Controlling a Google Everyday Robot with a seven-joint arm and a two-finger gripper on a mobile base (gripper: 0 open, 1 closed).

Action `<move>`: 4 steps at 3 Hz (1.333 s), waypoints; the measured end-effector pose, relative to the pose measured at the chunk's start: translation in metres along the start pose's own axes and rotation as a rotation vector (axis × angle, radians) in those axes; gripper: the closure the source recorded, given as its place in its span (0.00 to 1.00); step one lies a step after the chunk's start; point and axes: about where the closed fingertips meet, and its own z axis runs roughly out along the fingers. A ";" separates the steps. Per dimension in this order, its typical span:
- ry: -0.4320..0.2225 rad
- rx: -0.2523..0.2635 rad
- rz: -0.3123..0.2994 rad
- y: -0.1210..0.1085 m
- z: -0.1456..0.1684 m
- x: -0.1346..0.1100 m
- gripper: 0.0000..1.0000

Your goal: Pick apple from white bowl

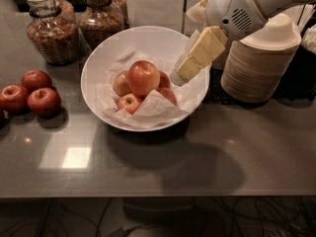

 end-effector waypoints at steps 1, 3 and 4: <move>-0.033 0.005 0.004 -0.001 0.006 -0.001 0.00; -0.220 -0.121 0.039 0.003 0.100 -0.041 0.00; -0.214 -0.110 0.045 0.003 0.105 -0.033 0.00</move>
Offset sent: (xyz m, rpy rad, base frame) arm 0.0302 0.0970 -0.0555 0.2834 0.0737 0.0791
